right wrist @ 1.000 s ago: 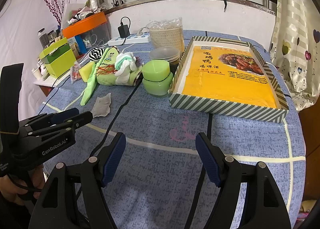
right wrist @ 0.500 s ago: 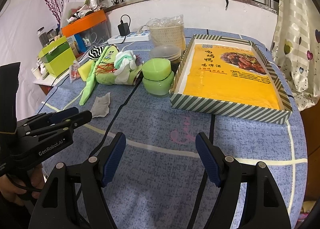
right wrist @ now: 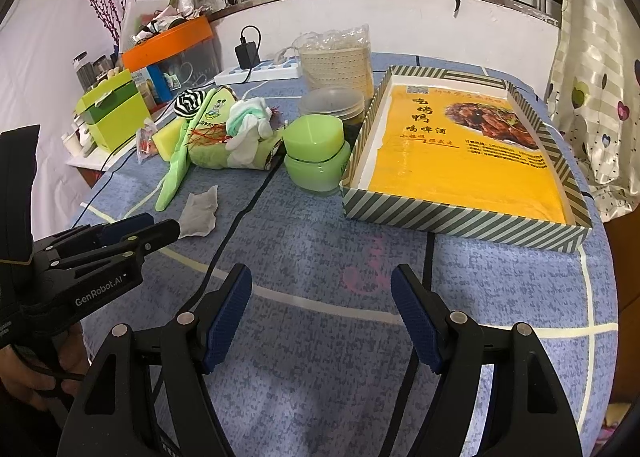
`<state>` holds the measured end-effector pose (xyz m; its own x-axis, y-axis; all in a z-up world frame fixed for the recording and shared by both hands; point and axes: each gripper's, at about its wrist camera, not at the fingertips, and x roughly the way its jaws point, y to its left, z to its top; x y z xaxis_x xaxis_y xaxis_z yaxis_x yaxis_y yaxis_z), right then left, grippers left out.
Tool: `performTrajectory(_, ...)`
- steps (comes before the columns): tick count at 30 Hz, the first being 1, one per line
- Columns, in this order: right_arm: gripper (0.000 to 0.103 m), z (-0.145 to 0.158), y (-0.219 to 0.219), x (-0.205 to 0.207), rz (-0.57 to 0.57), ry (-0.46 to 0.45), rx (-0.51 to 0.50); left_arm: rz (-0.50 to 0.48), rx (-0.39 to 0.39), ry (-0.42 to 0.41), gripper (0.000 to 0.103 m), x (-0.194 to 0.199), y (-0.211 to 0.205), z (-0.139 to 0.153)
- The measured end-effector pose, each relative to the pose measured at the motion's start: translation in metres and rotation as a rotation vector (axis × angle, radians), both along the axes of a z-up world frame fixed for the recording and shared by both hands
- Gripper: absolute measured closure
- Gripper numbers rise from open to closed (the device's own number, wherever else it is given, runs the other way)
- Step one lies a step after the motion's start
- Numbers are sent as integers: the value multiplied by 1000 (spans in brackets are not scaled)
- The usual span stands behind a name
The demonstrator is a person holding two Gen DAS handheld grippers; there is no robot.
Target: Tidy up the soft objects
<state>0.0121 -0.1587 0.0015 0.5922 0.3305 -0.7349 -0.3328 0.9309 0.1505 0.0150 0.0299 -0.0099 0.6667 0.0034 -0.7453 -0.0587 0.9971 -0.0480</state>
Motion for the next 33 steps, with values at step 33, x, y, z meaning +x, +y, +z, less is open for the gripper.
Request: performTrajectory(33,30,-6,18,29,32,26,-11,-7,-75,63,58,41,15,-22)
